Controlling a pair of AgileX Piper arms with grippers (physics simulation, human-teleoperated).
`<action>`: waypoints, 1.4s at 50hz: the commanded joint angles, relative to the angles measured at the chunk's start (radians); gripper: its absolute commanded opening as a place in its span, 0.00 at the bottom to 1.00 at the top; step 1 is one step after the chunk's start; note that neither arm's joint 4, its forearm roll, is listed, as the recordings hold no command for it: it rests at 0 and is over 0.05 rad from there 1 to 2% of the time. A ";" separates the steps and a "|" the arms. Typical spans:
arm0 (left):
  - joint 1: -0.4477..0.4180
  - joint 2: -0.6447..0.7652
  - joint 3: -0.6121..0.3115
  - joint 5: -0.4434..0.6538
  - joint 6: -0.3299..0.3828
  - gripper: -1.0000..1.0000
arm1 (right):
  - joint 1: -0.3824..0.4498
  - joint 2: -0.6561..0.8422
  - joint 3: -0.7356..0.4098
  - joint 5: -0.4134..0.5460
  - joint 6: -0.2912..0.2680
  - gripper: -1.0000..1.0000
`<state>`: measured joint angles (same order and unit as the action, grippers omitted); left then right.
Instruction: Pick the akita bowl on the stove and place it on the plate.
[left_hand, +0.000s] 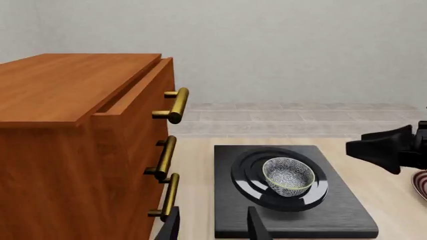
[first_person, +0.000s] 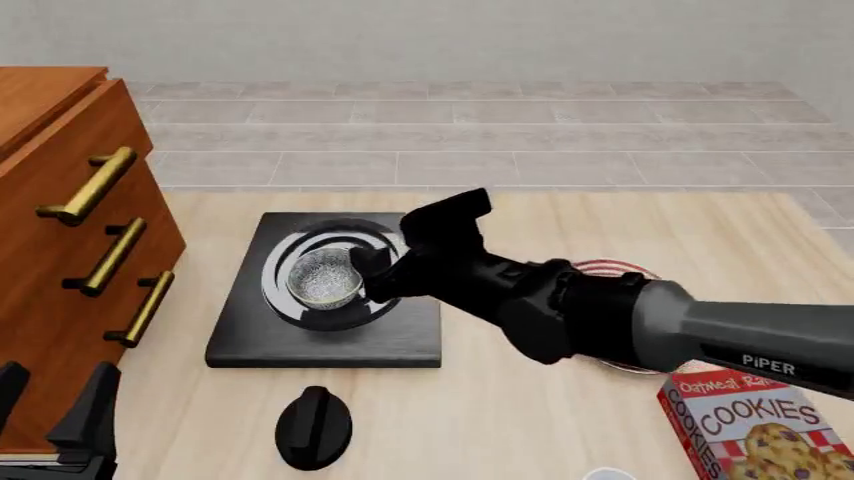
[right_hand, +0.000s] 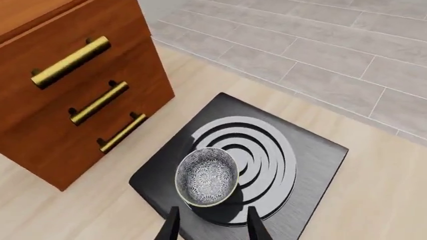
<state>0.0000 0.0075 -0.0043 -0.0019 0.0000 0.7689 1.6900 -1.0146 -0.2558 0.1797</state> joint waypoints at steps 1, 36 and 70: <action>0.000 0.000 0.000 0.000 0.000 1.00 | 0.000 0.064 -0.030 -0.021 0.021 1.00; 0.000 0.000 0.000 0.000 0.000 1.00 | -0.015 0.206 -0.160 -0.005 0.086 1.00; 0.000 0.000 0.000 0.000 0.000 1.00 | -0.026 0.372 -0.317 0.074 0.121 1.00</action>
<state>0.0000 0.0075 -0.0043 -0.0019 0.0000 0.7453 2.0247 -1.2882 -0.2116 0.3072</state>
